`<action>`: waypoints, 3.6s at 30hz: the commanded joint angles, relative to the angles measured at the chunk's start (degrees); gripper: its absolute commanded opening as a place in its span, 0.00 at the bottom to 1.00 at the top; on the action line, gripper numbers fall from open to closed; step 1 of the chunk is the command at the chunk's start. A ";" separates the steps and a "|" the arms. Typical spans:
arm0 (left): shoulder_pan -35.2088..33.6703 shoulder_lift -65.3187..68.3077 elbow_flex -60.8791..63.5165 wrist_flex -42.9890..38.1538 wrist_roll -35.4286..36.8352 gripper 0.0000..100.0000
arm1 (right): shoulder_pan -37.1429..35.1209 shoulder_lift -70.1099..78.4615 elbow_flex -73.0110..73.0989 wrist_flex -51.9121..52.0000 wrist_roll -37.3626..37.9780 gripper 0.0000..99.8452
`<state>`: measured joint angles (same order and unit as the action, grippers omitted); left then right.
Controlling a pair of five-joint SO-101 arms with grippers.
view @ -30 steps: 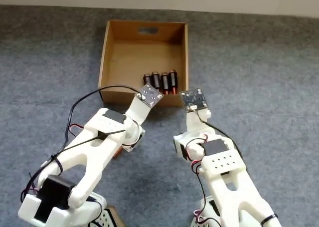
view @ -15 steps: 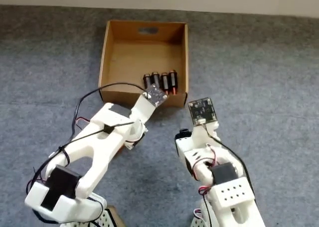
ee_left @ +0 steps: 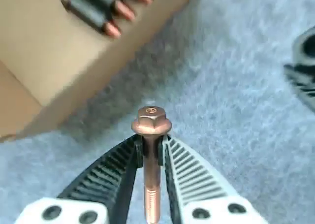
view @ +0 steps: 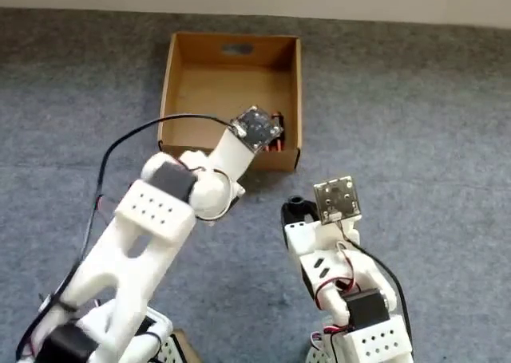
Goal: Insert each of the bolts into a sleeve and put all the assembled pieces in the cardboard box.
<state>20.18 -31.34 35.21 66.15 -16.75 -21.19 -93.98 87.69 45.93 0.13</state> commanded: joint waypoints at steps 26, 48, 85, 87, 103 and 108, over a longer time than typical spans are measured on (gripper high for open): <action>13.85 -20.00 2.95 -29.45 22.59 0.01 | 0.31 -10.95 8.04 -16.22 -0.53 0.01; 16.31 -19.30 -0.75 -36.57 22.86 0.01 | 0.31 -10.95 7.60 -20.70 -8.62 0.01; 15.96 -19.30 19.03 -58.99 28.92 0.01 | 0.31 -10.95 5.58 -20.70 -8.62 0.01; 15.87 -19.30 19.65 -58.99 28.92 0.01 | 0.31 -10.95 5.58 -20.70 -8.62 0.01; 15.87 -19.30 21.85 -58.81 29.01 0.01 | 0.31 -10.95 5.58 -20.70 -8.53 0.01; 16.22 -15.16 20.09 -58.73 29.01 0.01 | 0.31 -10.77 5.93 -20.62 -2.73 0.01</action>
<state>35.74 -48.84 57.36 8.31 11.82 -21.19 -104.00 95.25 26.59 -6.37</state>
